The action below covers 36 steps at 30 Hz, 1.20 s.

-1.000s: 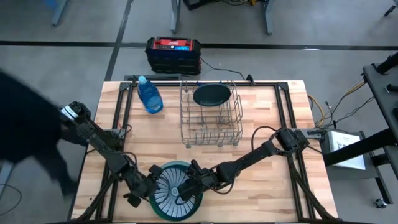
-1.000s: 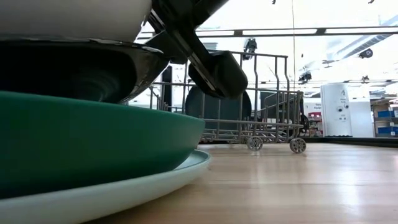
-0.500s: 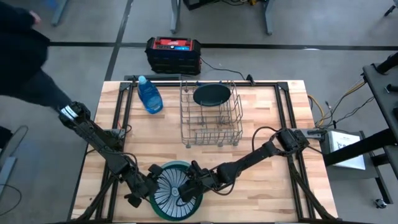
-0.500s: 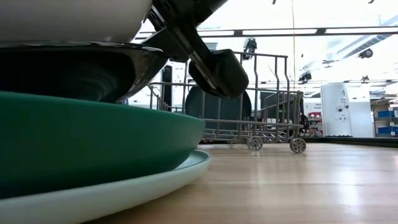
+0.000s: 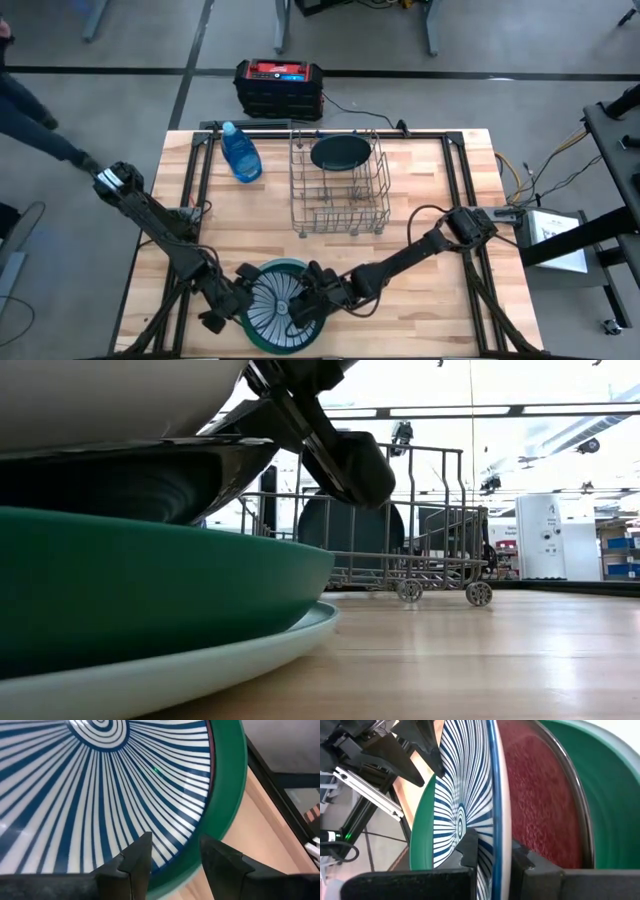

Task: Sort dishes
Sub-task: Put the white patterned plate into the gray dishwasher rack

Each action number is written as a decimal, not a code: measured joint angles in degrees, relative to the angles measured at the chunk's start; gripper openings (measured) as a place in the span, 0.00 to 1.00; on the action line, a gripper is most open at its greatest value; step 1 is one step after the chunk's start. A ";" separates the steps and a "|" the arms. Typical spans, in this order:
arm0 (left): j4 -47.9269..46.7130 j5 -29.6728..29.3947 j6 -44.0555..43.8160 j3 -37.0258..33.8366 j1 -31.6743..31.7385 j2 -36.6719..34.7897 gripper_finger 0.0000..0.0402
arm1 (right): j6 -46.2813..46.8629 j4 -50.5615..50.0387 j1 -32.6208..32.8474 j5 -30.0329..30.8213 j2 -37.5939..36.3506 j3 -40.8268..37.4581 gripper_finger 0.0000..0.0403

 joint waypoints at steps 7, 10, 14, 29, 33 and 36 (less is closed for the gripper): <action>-5.65 0.47 1.46 3.28 -0.26 -1.60 0.39 | -4.53 0.73 1.65 5.85 -0.13 -0.04 0.07; -7.69 0.08 2.12 4.71 -0.27 -2.42 0.39 | -5.01 0.67 2.17 8.18 -0.22 -0.04 0.07; -8.35 -0.07 3.62 6.17 -0.29 -2.83 0.39 | -5.02 0.57 2.53 9.88 -0.43 -0.07 0.07; -8.39 -6.71 7.55 7.69 -0.49 -7.48 0.39 | -2.69 -0.79 2.93 13.05 -2.23 -0.20 0.07; -8.40 -7.62 7.58 7.69 -0.53 -8.69 0.39 | -3.38 -0.83 2.94 13.52 -2.68 -0.20 0.06; -8.20 -8.08 8.28 7.69 -0.62 -9.43 0.39 | -4.35 -3.00 3.13 14.47 -3.90 -0.22 0.06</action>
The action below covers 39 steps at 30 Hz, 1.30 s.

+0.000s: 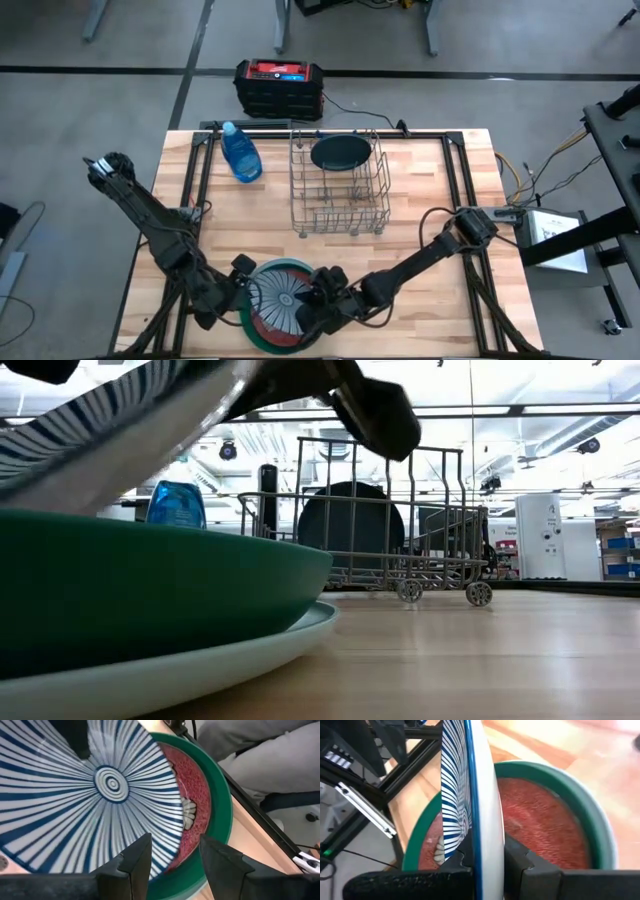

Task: Sort dishes
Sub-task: Put the white patterned plate into the gray dishwasher rack

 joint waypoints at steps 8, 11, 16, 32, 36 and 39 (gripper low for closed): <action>0.80 -1.54 2.26 0.00 0.00 -0.67 0.39 | -0.99 -7.90 0.26 3.59 -4.00 -0.09 0.06; 0.78 -1.54 2.34 0.02 0.00 -0.81 0.39 | -1.61 -9.86 0.26 4.87 -5.75 -0.09 0.06; -0.03 -1.55 3.35 0.02 0.00 -0.84 0.39 | -4.74 -13.81 0.37 7.12 -9.12 -0.09 0.06; -3.27 -1.42 3.62 0.02 0.00 -1.11 0.39 | -28.02 -28.95 -0.82 27.27 -29.30 0.09 0.06; -4.19 -3.96 6.00 0.02 0.02 -1.40 0.39 | -40.80 -34.32 -5.77 30.15 -35.81 0.13 0.06; -5.50 -8.70 9.22 0.02 0.07 -1.88 0.39 | -52.48 -35.18 -11.53 28.44 -40.24 -0.03 0.06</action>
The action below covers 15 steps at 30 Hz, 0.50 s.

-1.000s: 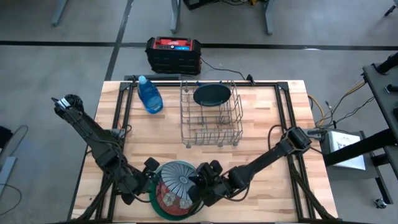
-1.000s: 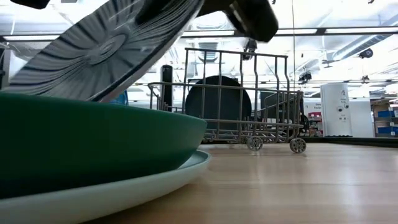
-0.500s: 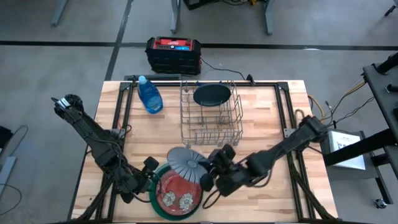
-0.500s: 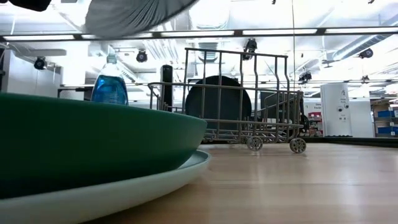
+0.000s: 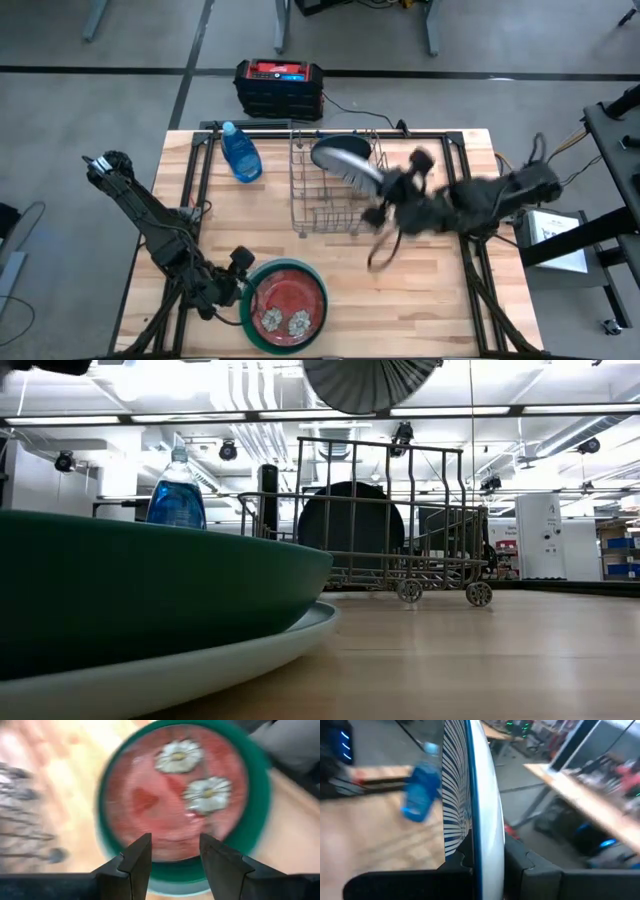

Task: Sort dishes
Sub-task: Put the white patterned plate into the gray dishwasher rack

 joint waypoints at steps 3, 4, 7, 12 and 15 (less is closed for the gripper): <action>-0.33 -7.28 2.14 0.00 0.09 -0.67 0.39 | -12.16 0.80 -7.36 -11.19 -3.98 -0.23 0.06; -0.46 -9.53 2.34 0.00 0.11 -0.96 0.39 | -16.04 1.83 -9.94 -15.71 -5.12 -0.26 0.06; -0.59 -14.37 1.91 0.00 0.41 -1.82 0.39 | -26.97 3.83 -17.71 -27.77 -8.00 -0.41 0.06; -1.67 -17.99 -2.82 -0.01 0.59 -1.81 0.39 | -37.72 8.32 -28.99 -44.14 -9.38 -0.98 0.06; -1.74 -18.16 -6.58 -0.23 0.59 -1.33 0.39 | -42.05 9.74 -32.81 -48.33 -8.50 -1.68 0.06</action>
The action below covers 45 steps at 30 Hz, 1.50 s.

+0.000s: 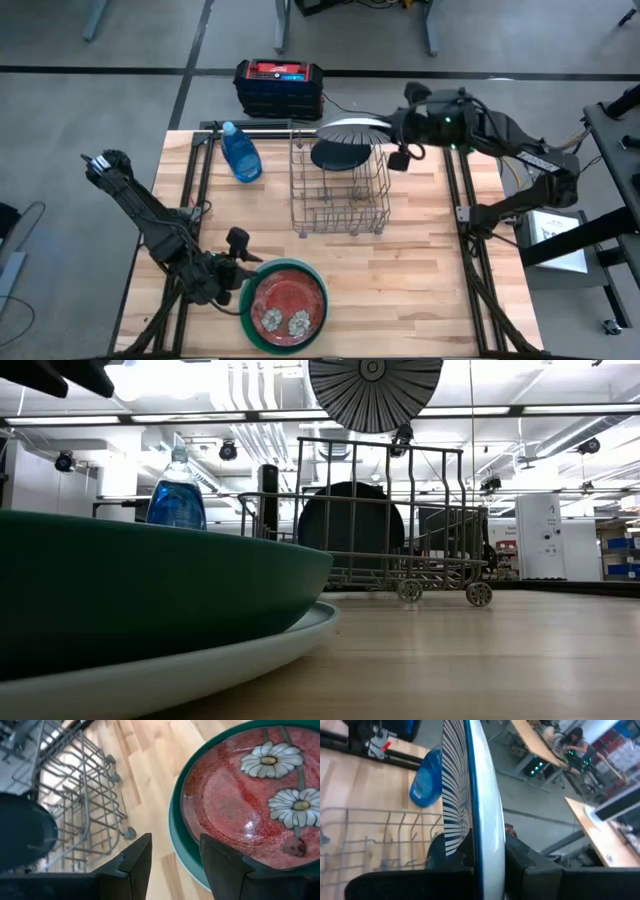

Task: Sort dishes
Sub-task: Put the white patterned plate into the gray dishwasher rack

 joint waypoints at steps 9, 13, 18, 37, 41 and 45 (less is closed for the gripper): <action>2.84 -3.82 -8.70 -0.82 0.00 0.60 0.39 | -7.49 1.24 -3.98 -3.70 4.00 -2.96 0.06; 5.14 -8.19 -9.53 -0.82 0.02 0.60 0.39 | -9.12 1.46 -4.18 -11.44 4.68 -4.06 0.06; 7.28 -13.42 -9.65 -0.84 0.00 0.60 0.39 | -12.38 4.69 -4.88 -14.34 4.57 -8.03 0.06; 8.09 -23.21 -12.67 -0.89 0.02 0.64 0.39 | -8.96 15.55 -16.16 -26.00 4.72 -21.06 0.06; 7.62 -25.83 -12.67 -0.91 0.07 0.64 0.39 | -8.50 19.16 -16.14 -26.38 4.71 -24.09 0.06; 7.60 -27.23 -12.43 -0.91 0.07 0.64 0.39 | -7.80 20.64 -16.23 -26.41 4.71 -25.57 0.06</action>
